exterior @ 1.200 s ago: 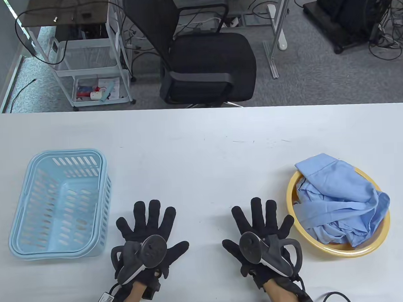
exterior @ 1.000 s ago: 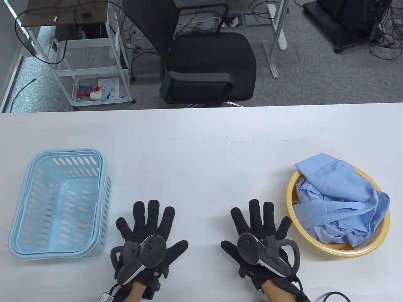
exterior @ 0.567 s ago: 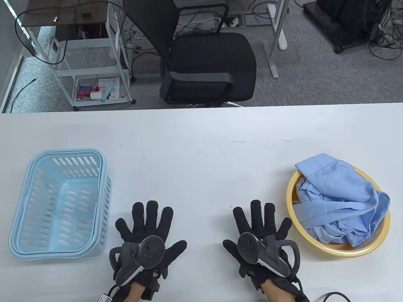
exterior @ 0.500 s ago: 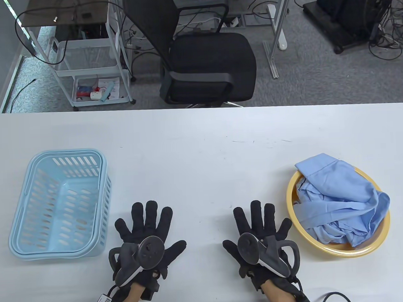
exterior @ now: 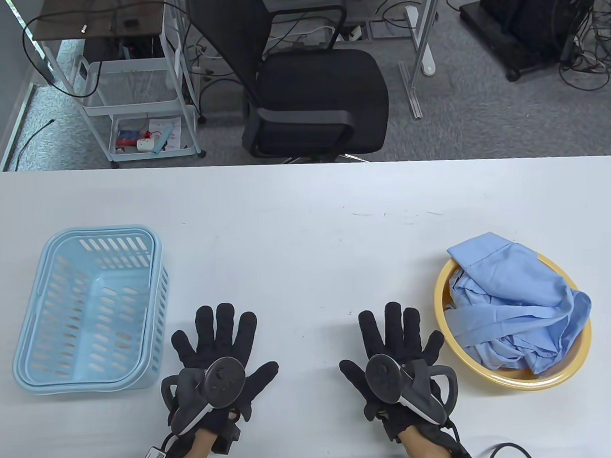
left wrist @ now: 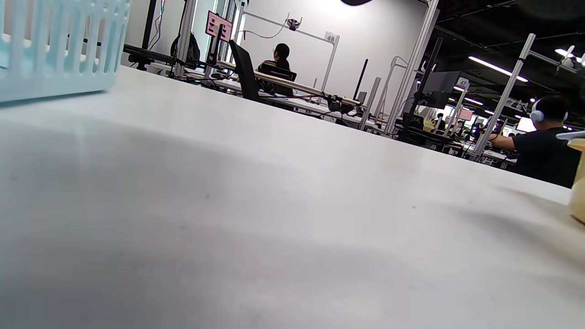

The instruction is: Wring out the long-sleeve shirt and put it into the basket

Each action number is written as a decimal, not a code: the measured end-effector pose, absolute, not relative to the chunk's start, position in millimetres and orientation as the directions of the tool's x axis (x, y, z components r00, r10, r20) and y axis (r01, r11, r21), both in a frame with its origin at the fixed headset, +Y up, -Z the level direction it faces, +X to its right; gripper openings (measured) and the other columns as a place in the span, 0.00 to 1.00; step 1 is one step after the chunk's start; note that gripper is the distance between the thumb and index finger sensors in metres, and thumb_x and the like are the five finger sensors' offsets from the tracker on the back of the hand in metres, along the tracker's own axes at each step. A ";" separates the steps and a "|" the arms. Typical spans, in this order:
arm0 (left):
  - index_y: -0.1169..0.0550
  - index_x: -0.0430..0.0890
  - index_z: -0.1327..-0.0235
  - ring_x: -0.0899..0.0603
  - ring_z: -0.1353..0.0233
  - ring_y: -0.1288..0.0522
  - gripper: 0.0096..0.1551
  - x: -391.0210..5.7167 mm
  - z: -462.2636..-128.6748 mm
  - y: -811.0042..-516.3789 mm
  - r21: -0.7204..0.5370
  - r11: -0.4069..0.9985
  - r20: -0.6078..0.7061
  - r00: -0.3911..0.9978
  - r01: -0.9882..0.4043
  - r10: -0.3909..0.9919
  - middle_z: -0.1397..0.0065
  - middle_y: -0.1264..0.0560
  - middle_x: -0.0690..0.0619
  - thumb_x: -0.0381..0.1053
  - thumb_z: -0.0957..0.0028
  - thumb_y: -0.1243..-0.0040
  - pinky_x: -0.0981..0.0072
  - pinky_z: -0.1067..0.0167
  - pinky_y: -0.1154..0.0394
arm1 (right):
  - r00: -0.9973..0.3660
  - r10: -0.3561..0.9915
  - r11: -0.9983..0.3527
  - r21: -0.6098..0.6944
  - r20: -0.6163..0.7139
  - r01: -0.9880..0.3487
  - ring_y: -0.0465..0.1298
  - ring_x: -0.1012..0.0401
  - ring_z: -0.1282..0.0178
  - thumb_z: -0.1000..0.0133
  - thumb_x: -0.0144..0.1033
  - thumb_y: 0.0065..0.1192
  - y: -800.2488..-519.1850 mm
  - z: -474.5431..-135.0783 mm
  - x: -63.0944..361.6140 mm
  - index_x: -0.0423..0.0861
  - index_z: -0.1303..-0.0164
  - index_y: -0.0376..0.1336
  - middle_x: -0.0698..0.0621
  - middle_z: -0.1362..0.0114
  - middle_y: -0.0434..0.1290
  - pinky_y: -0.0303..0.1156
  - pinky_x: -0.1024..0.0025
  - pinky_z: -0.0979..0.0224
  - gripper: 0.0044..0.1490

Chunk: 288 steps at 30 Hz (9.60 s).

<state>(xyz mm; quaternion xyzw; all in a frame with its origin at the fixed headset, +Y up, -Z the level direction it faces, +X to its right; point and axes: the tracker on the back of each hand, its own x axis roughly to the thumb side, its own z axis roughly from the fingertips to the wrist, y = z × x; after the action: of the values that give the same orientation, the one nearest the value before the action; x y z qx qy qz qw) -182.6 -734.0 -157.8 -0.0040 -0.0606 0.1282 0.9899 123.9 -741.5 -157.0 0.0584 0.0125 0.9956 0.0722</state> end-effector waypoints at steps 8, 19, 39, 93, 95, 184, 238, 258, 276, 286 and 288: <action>0.47 0.62 0.16 0.33 0.12 0.65 0.65 -184.0 -156.9 -731.1 -0.022 0.969 0.126 0.961 -0.247 0.248 0.13 0.63 0.53 0.91 0.68 0.54 0.16 0.30 0.61 | -0.975 0.202 -0.974 -0.086 0.090 -0.210 0.33 0.35 0.15 0.43 0.74 0.53 -711.9 -152.5 138.8 0.54 0.15 0.30 0.40 0.14 0.25 0.40 0.15 0.28 0.61; 0.47 0.61 0.16 0.32 0.13 0.65 0.64 -183.3 -158.7 -733.5 -0.043 0.974 0.110 0.968 -0.221 0.225 0.13 0.63 0.53 0.89 0.66 0.52 0.16 0.30 0.61 | -0.935 0.344 -0.934 -0.135 -0.083 -0.331 0.33 0.34 0.15 0.42 0.71 0.60 -657.1 -158.8 215.0 0.54 0.14 0.30 0.39 0.14 0.25 0.42 0.14 0.28 0.63; 0.47 0.61 0.16 0.33 0.13 0.65 0.63 -182.4 -159.3 -733.7 -0.047 0.978 0.096 0.974 -0.202 0.206 0.13 0.63 0.53 0.89 0.65 0.52 0.17 0.30 0.61 | -0.867 0.151 -0.868 0.356 -0.474 -0.346 0.39 0.32 0.14 0.56 0.73 0.82 -702.2 -217.1 323.4 0.57 0.18 0.22 0.42 0.13 0.22 0.63 0.17 0.32 0.86; 0.46 0.46 0.17 0.34 0.27 0.25 0.73 -187.2 -160.1 -617.8 -0.123 0.344 0.359 0.281 -0.931 0.890 0.21 0.35 0.49 0.87 0.67 0.37 0.31 0.29 0.33 | -0.620 0.558 -0.635 -0.196 0.552 -0.747 0.75 0.45 0.36 0.42 0.33 0.73 -577.3 -152.6 141.6 0.49 0.22 0.52 0.45 0.24 0.66 0.85 0.54 0.46 0.42; 0.49 0.46 0.17 0.34 0.27 0.26 0.77 -182.5 -167.7 -601.4 -0.180 0.299 0.336 0.227 -0.937 0.914 0.19 0.38 0.49 0.87 0.69 0.35 0.31 0.28 0.34 | -0.582 0.572 -0.623 -0.154 0.578 -0.767 0.75 0.45 0.36 0.42 0.34 0.72 -583.3 -154.3 134.1 0.49 0.22 0.52 0.45 0.24 0.66 0.85 0.54 0.45 0.42; 0.24 0.53 0.32 0.44 0.44 0.12 0.34 -156.5 -201.0 -427.7 -0.122 0.270 0.472 0.184 -0.955 0.862 0.43 0.16 0.60 0.66 0.49 0.34 0.46 0.32 0.23 | -0.207 0.827 -0.399 0.286 0.522 -0.871 0.47 0.34 0.13 0.54 0.68 0.80 -478.2 -208.1 61.3 0.44 0.19 0.20 0.38 0.10 0.38 0.52 0.19 0.24 0.89; 0.18 0.52 0.51 0.36 0.30 0.17 0.26 -140.4 -222.5 -631.4 -0.551 0.110 0.154 0.029 -0.827 0.988 0.35 0.18 0.52 0.55 0.61 0.18 0.25 0.26 0.35 | -0.142 0.834 -0.242 0.122 0.533 -0.963 0.76 0.51 0.41 0.38 0.39 0.67 -439.9 -197.9 19.6 0.49 0.32 0.63 0.49 0.38 0.74 0.76 0.40 0.33 0.26; 0.22 0.45 0.41 0.43 0.51 0.11 0.36 -193.4 -206.6 -602.3 -0.644 0.074 0.211 -0.084 -0.761 0.974 0.41 0.18 0.54 0.52 0.62 0.18 0.41 0.41 0.19 | -0.118 0.953 -0.086 -0.124 0.278 -0.989 0.84 0.53 0.51 0.40 0.44 0.69 -501.7 -244.3 120.2 0.43 0.36 0.66 0.47 0.45 0.79 0.84 0.48 0.45 0.27; 0.21 0.50 0.42 0.43 0.45 0.13 0.30 -194.9 -195.2 -591.0 -0.471 -0.046 0.387 -0.254 -0.881 0.886 0.40 0.18 0.57 0.48 0.59 0.19 0.42 0.31 0.24 | -0.041 0.989 -0.005 0.236 -0.145 -0.972 0.86 0.57 0.65 0.35 0.59 0.48 -636.7 -242.3 125.2 0.39 0.50 0.73 0.51 0.60 0.85 0.84 0.53 0.51 0.36; 0.20 0.54 0.44 0.44 0.41 0.15 0.28 -185.9 -190.4 -579.7 -0.416 0.075 0.462 -0.139 -0.906 0.876 0.40 0.18 0.60 0.48 0.58 0.20 0.42 0.27 0.27 | 0.052 0.950 0.179 0.400 -0.308 -0.899 0.83 0.50 0.50 0.34 0.67 0.39 -718.8 -217.2 99.4 0.36 0.36 0.66 0.44 0.45 0.80 0.78 0.46 0.40 0.47; 0.20 0.54 0.44 0.44 0.41 0.15 0.28 -186.6 -189.3 -575.9 -0.415 0.080 0.468 -0.137 -0.906 0.873 0.39 0.18 0.60 0.48 0.58 0.20 0.42 0.27 0.27 | 0.055 0.947 0.176 0.368 -0.317 -0.913 0.82 0.49 0.47 0.35 0.69 0.39 -727.5 -217.1 104.3 0.36 0.32 0.63 0.43 0.42 0.79 0.77 0.44 0.39 0.48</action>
<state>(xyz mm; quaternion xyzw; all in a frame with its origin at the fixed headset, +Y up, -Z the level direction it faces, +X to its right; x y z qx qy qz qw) -186.6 -575.9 -189.3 0.0249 -0.3304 0.6777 0.6565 104.3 -727.5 -217.1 0.0342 0.2486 0.6409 0.7254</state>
